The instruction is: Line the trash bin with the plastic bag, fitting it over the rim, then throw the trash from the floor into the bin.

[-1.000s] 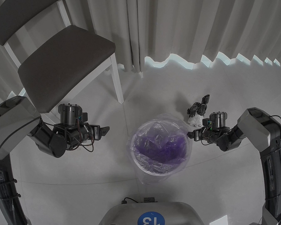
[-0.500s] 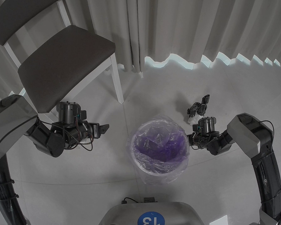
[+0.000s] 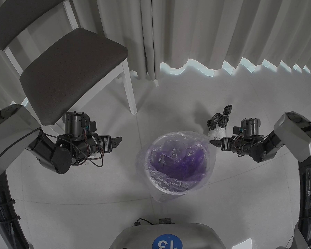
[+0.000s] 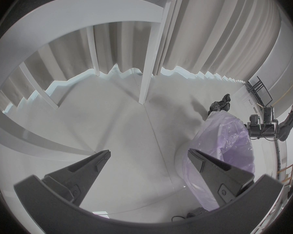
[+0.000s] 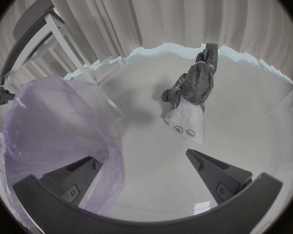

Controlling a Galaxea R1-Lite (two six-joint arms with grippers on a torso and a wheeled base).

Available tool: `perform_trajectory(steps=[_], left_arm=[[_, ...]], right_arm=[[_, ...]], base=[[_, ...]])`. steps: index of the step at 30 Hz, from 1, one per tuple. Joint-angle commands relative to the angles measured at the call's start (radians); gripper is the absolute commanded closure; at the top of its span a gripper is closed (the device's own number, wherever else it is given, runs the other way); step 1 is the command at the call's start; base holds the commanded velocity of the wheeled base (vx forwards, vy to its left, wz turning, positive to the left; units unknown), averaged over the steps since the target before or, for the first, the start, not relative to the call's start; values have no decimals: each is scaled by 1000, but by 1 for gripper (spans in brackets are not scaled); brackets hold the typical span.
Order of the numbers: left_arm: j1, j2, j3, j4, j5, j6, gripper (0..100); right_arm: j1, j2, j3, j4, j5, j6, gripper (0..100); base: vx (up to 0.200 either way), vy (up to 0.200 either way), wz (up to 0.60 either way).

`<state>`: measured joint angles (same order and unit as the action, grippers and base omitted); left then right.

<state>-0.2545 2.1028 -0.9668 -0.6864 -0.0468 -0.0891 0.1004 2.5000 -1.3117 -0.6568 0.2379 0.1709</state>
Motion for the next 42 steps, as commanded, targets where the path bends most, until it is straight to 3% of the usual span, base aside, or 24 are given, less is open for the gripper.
perform_trajectory(steps=[1,7,15,24,28,34,42], left_arm=[[-23,-3,5,-1,2,-3,0],[-52,-15,5,1,13,-14,0],[-129,-50,5,13,30,-7,0],[-344,3,-151,151,76,-1,0],[-390,65,-251,219,94,19,0],[-393,86,-343,337,111,48,0],[-325,102,-319,332,185,48,0]], right_arm=[[-19,-155,117,-6,58,61,0],[-21,-197,175,-12,118,128,0],[-44,-196,218,-96,116,141,0],[-145,-392,252,-30,118,131,0],[-200,-449,252,-7,118,113,0],[-217,-463,253,-6,118,113,0],[-211,-486,299,-9,120,62,0]], base=[[0,0,0],[0,0,0],[0,0,0],[0,0,0],[0,0,0],[0,0,0],[0,0,0]])
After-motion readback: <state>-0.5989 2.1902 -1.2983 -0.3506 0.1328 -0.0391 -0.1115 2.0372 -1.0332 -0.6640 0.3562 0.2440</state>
